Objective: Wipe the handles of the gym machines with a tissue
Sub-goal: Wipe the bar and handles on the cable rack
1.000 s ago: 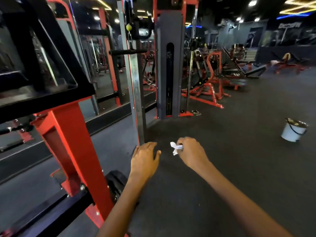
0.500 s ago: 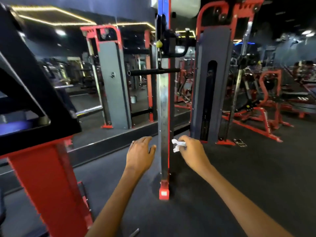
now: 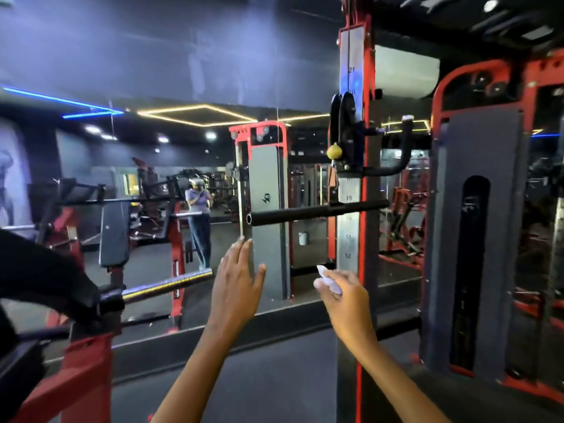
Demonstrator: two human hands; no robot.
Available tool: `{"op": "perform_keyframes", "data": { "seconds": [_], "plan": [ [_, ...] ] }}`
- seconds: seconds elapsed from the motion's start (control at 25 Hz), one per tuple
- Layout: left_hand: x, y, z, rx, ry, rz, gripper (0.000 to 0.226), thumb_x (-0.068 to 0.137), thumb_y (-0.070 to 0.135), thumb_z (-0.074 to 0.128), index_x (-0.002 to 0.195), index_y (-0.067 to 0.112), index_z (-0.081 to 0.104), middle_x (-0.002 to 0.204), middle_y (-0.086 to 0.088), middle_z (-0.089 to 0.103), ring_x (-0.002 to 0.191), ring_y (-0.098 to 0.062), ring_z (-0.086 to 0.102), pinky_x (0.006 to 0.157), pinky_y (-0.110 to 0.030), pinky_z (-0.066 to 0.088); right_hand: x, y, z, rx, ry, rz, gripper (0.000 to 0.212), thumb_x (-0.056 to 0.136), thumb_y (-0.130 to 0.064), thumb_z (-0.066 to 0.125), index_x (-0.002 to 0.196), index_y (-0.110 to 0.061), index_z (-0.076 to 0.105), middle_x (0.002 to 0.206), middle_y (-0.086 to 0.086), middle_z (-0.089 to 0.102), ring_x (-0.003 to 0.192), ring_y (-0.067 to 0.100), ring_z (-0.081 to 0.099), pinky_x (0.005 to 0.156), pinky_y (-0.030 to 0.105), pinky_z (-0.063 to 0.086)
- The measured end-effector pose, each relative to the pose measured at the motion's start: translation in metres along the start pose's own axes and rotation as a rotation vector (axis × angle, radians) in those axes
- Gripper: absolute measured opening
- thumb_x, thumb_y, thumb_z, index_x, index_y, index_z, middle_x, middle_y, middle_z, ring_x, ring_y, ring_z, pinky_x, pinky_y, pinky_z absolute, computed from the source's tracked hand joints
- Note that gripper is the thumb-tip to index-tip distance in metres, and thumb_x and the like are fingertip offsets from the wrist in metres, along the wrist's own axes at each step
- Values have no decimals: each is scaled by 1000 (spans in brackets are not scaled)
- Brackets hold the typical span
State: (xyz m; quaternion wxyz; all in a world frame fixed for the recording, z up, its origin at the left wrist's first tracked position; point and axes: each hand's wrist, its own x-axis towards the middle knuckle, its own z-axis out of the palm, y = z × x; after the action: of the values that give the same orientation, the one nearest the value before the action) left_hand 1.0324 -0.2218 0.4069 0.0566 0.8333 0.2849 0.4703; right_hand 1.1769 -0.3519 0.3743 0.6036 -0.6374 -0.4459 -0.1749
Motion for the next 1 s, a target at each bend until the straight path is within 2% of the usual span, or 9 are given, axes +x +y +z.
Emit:
{"op": "perform_keyframes", "data": {
  "seconds": [0.16, 0.28, 0.4, 0.52, 0.6, 0.72, 0.84, 0.92, 1.0],
  "plan": [
    [82, -24, 30, 73, 69, 95, 62, 96, 40, 50, 150, 16, 30, 159, -7, 19, 146, -25, 17, 120, -44, 17, 54, 20, 37, -13, 31, -86, 24, 88, -12, 62, 111, -15, 69, 97, 0, 66, 87, 6, 60, 77, 1, 40],
    [123, -47, 48, 85, 56, 211, 61, 94, 42, 56, 147, 18, 37, 157, -6, 25, 144, -25, 21, 119, -43, 17, 94, 24, 62, 49, 149, -105, 30, 85, -3, 63, 115, -10, 66, 105, 3, 67, 96, 11, 63, 84, 11, 47],
    [143, -63, 64, -86, 19, 273, 59, 90, 27, 66, 142, 15, 43, 154, -5, 30, 139, -21, 32, 115, -39, 29, 132, 16, 97, 22, 293, -211, 33, 87, 0, 60, 120, -5, 61, 118, 9, 61, 109, 15, 57, 95, 21, 47],
    [144, -68, 76, -191, 74, 322, 54, 87, 8, 67, 137, 6, 47, 146, -9, 42, 127, -13, 43, 109, -28, 37, 140, 6, 134, -81, 110, -492, 35, 89, 0, 56, 123, -5, 57, 125, 12, 58, 119, 18, 53, 104, 27, 41],
    [148, -75, 80, -180, 97, 354, 50, 87, 9, 65, 134, 4, 50, 141, -10, 47, 123, -13, 46, 106, -25, 39, 147, 30, 141, -178, 63, -613, 36, 89, -2, 49, 125, -6, 56, 125, 11, 59, 121, 19, 52, 105, 31, 40],
    [150, -88, 86, -146, 103, 395, 46, 90, 26, 59, 132, 10, 51, 140, -10, 48, 121, -16, 49, 103, -31, 41, 182, 89, 118, -242, 221, -437, 44, 84, 12, 56, 122, -9, 56, 117, 9, 63, 114, 21, 57, 104, 28, 40],
    [151, -87, 97, -151, 121, 387, 47, 93, 43, 54, 130, 13, 56, 137, -10, 51, 118, -19, 54, 99, -32, 45, 193, 92, 120, -231, 327, -151, 38, 84, 3, 59, 121, -5, 59, 112, 10, 62, 106, 22, 58, 99, 21, 38],
    [153, -86, 106, -153, 165, 381, 48, 92, 42, 51, 127, 11, 60, 136, -12, 52, 119, -20, 54, 100, -31, 44, 174, 62, 151, -261, 272, -298, 36, 83, -3, 57, 119, -5, 61, 106, 8, 60, 100, 15, 54, 94, 13, 36],
    [157, -90, 110, -148, 169, 376, 50, 91, 43, 53, 127, 9, 60, 137, -12, 52, 123, -16, 50, 103, -28, 40, 155, 50, 168, -269, 151, -595, 35, 80, -4, 57, 115, -1, 62, 105, 10, 60, 100, 16, 49, 99, 19, 35]
  ]
}}
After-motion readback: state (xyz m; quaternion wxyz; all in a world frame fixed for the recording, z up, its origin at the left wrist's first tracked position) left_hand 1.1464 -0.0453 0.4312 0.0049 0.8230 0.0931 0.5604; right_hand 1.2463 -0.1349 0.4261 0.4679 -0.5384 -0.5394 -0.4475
